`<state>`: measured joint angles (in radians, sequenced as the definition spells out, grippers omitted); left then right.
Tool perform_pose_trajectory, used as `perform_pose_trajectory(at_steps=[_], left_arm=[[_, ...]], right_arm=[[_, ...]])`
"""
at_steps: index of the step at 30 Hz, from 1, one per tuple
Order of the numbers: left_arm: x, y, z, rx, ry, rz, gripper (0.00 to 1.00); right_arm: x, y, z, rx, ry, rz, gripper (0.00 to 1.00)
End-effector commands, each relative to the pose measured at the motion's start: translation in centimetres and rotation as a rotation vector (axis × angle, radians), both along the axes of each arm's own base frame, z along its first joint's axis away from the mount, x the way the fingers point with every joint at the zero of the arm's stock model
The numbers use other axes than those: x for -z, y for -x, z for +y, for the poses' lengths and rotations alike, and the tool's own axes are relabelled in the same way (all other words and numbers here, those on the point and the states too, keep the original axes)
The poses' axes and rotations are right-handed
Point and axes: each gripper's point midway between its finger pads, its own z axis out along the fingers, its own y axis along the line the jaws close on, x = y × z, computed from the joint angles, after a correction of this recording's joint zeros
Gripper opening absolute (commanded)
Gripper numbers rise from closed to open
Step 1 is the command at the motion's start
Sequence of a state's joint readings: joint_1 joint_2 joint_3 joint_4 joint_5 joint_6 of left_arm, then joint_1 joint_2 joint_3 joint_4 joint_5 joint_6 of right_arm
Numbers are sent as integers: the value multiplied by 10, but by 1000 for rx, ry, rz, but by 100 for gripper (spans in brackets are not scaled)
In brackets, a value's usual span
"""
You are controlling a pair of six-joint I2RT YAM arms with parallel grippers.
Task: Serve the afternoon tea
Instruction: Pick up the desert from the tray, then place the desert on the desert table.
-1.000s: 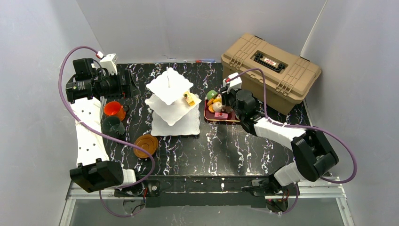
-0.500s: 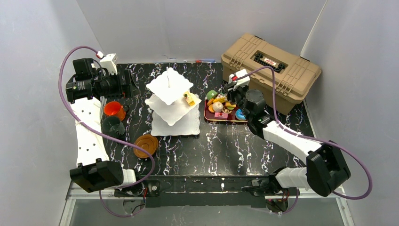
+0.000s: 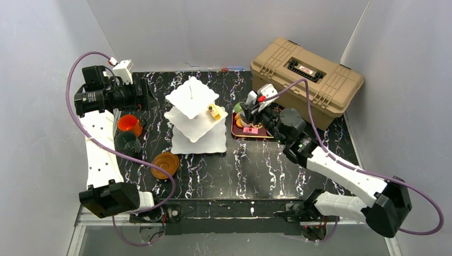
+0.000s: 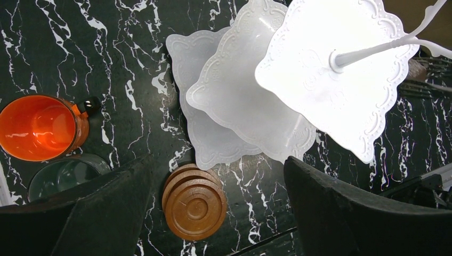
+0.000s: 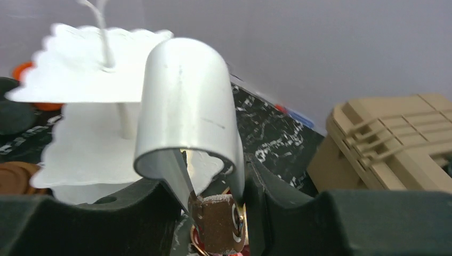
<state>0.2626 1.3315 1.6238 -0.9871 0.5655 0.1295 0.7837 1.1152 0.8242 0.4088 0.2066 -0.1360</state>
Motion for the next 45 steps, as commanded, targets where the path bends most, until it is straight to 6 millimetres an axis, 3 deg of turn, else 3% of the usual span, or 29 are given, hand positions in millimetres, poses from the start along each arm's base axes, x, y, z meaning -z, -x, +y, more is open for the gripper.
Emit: perform_pose_trajectory(at_steps=[1, 6, 15, 33, 45], left_arm=[[-17, 3, -5, 17, 3, -49, 88], [-19, 4, -5, 18, 4, -51, 88], [-19, 3, -5, 19, 6, -44, 87], [-20, 3, -5, 25, 0, -44, 86], [-19, 4, -5, 31, 0, -41, 85]], right_arm=[[-71, 34, 11, -73, -123, -115, 1], [-82, 63, 41, -178, -128, -134, 1], [-91, 96, 105, -320, 15, -243, 1], [-61, 127, 191, -474, 245, -418, 1], [-36, 125, 220, -473, 385, -562, 1]])
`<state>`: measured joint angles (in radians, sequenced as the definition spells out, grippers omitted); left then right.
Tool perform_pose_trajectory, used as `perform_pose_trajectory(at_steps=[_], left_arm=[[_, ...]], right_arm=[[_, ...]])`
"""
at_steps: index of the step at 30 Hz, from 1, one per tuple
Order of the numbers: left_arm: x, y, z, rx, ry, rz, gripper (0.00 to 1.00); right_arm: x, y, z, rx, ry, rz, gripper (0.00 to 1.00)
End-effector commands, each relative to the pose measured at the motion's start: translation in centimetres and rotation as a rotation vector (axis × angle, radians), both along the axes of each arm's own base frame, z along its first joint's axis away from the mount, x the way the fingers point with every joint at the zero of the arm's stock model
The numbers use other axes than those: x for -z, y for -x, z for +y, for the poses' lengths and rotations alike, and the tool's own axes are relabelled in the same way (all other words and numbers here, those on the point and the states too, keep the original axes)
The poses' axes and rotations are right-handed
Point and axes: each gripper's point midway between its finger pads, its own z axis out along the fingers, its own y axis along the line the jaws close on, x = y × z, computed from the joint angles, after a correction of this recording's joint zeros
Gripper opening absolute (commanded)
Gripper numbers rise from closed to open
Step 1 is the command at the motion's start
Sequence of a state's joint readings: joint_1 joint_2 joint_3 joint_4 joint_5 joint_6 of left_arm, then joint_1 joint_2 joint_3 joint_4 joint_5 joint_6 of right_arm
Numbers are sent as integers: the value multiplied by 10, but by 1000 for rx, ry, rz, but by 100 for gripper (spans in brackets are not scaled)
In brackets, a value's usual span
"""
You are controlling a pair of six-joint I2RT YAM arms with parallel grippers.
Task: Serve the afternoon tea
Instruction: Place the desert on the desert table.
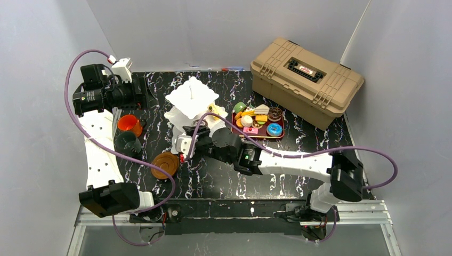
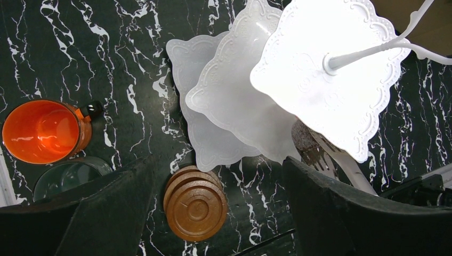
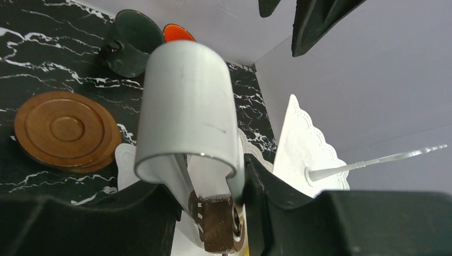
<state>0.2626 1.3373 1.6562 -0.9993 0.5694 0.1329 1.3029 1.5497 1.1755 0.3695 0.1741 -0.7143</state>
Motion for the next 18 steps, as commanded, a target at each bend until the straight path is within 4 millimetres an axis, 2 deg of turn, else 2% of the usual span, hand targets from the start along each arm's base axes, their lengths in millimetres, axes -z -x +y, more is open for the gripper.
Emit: perform_pose_trajectory(at_steps=[1, 13, 18], left_arm=[[-11, 5, -5, 29, 4, -25, 85], [-10, 5, -6, 35, 5, -25, 84], [-10, 6, -7, 36, 8, -26, 84]], right_arm=[[-48, -5, 9, 9, -116, -145, 1], [-19, -15, 25, 36, -118, -164, 2], [-17, -17, 24, 59, -150, -127, 28]])
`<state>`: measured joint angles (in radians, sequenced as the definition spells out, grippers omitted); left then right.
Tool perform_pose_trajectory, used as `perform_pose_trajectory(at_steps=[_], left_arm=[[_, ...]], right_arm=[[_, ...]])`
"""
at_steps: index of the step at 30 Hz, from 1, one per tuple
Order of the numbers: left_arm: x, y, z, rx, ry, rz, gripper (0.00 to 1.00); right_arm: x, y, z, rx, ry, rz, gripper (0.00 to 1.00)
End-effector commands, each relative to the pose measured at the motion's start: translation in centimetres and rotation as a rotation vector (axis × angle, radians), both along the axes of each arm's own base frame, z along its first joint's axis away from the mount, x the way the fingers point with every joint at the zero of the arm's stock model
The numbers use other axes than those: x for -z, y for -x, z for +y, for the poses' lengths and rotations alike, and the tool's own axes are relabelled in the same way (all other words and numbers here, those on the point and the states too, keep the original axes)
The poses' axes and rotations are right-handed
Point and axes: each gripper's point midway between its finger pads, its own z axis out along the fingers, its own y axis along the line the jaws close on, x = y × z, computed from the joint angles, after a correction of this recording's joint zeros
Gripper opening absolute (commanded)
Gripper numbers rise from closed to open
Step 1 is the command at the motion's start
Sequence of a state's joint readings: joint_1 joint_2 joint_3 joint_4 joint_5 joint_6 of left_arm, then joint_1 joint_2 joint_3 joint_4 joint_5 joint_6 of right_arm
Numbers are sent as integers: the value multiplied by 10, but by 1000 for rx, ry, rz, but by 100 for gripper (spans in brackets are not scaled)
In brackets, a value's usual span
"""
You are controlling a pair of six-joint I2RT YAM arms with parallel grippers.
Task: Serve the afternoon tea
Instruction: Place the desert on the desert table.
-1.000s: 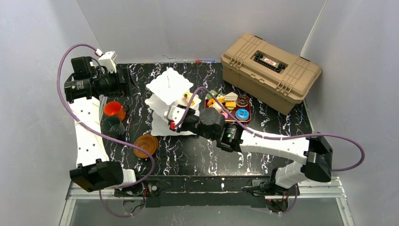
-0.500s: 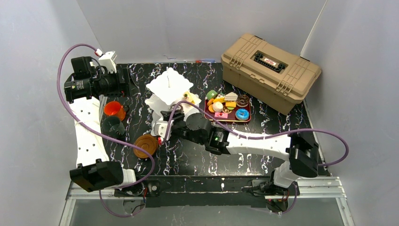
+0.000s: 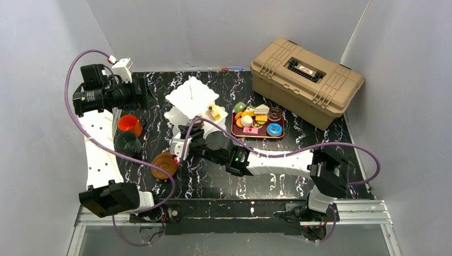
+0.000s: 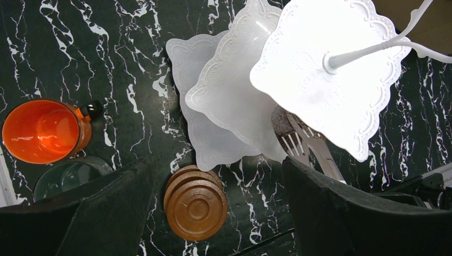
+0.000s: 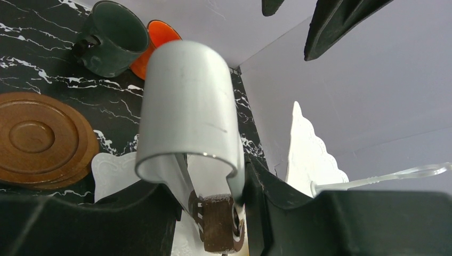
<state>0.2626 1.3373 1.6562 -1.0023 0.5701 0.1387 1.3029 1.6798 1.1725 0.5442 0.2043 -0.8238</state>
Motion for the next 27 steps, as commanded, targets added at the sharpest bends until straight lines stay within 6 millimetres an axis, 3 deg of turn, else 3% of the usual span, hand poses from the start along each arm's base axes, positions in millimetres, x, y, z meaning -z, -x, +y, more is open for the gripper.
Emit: perform_pose_trajectory(at_steps=[1, 4, 11, 18, 24, 27], left_arm=[[-12, 6, -7, 33, 8, -30, 84], [-13, 6, -6, 32, 3, -34, 84], [-13, 7, -7, 35, 4, -36, 84], [-15, 6, -8, 35, 12, -37, 84], [-16, 5, -7, 32, 12, -40, 84], [-16, 5, -7, 30, 13, -39, 84]], right_arm=[[-38, -2, 0, 23, -157, -7, 35], [-40, -1, 0, 22, -171, 12, 53], [-45, 1, -3, 18, -192, 31, 72], [-66, 2, -11, 20, -246, 36, 66], [-94, 14, -23, -23, -324, 100, 47], [-105, 18, -31, -36, -355, 119, 44]])
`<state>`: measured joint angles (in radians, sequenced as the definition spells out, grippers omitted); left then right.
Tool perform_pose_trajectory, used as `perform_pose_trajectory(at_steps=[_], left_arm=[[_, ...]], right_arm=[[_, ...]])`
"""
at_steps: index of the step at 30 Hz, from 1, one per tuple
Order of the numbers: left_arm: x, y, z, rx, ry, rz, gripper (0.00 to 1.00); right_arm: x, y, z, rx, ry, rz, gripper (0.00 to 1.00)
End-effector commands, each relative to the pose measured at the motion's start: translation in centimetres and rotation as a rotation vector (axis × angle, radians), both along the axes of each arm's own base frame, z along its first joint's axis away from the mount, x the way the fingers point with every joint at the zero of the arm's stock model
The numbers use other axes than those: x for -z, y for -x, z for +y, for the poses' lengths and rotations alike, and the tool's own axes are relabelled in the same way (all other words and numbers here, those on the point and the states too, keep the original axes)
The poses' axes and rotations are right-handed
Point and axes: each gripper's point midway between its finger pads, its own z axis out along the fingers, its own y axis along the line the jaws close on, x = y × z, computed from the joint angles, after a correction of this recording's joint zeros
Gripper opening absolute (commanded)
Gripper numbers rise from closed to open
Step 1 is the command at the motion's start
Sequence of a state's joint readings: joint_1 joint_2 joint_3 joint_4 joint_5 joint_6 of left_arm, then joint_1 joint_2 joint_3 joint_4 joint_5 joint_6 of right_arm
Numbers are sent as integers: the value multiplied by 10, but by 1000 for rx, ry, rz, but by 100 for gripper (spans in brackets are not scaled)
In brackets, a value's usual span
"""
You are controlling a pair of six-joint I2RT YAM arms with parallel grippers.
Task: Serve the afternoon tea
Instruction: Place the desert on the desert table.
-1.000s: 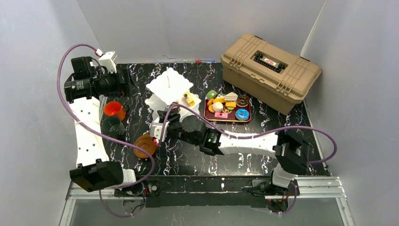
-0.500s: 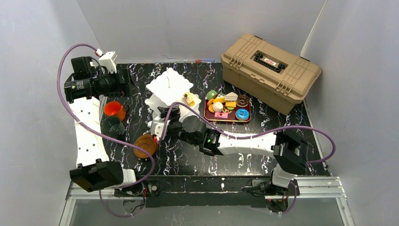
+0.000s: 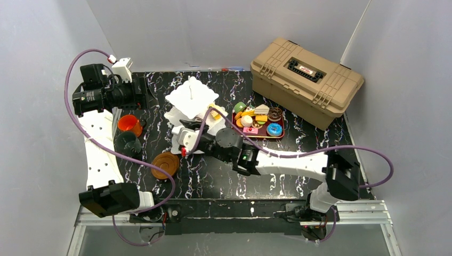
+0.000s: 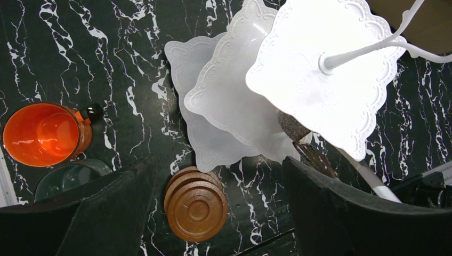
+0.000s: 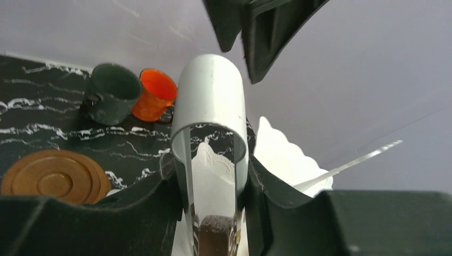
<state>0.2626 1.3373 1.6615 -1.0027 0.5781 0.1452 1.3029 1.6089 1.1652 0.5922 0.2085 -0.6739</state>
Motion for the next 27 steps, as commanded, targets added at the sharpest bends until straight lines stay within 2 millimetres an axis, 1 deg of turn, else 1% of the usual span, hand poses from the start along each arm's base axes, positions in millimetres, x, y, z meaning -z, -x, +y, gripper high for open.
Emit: perform_pose_trajectory(at_steps=[1, 4, 6, 10, 12, 16, 18, 21, 24, 27], left_arm=[[-15, 6, -6, 21, 14, -32, 84], [-15, 5, -6, 21, 13, -33, 84], [-16, 5, -6, 21, 14, -35, 84], [-17, 6, -7, 23, 16, -38, 84], [-17, 6, -7, 23, 12, -40, 84], [-17, 5, -7, 23, 17, -38, 84], [-17, 5, -8, 25, 25, -35, 84], [-17, 6, -9, 26, 27, -36, 83], [-18, 6, -8, 26, 19, -41, 84], [-19, 6, -8, 27, 22, -43, 83]], right_arm=[[-68, 12, -23, -25, -197, 10, 44], [-72, 12, -28, -17, -206, 19, 47], [-69, 11, -28, -14, -201, 20, 48], [-72, 11, -30, -10, -215, 29, 47], [-77, 10, -36, 3, -231, 37, 45], [-78, 9, -42, 21, -236, 42, 45], [-82, 8, -48, 32, -252, 48, 45], [-95, 7, -64, 63, -299, 68, 46], [-103, 8, -83, 82, -338, 95, 46], [-99, 7, -108, 130, -359, 144, 45]])
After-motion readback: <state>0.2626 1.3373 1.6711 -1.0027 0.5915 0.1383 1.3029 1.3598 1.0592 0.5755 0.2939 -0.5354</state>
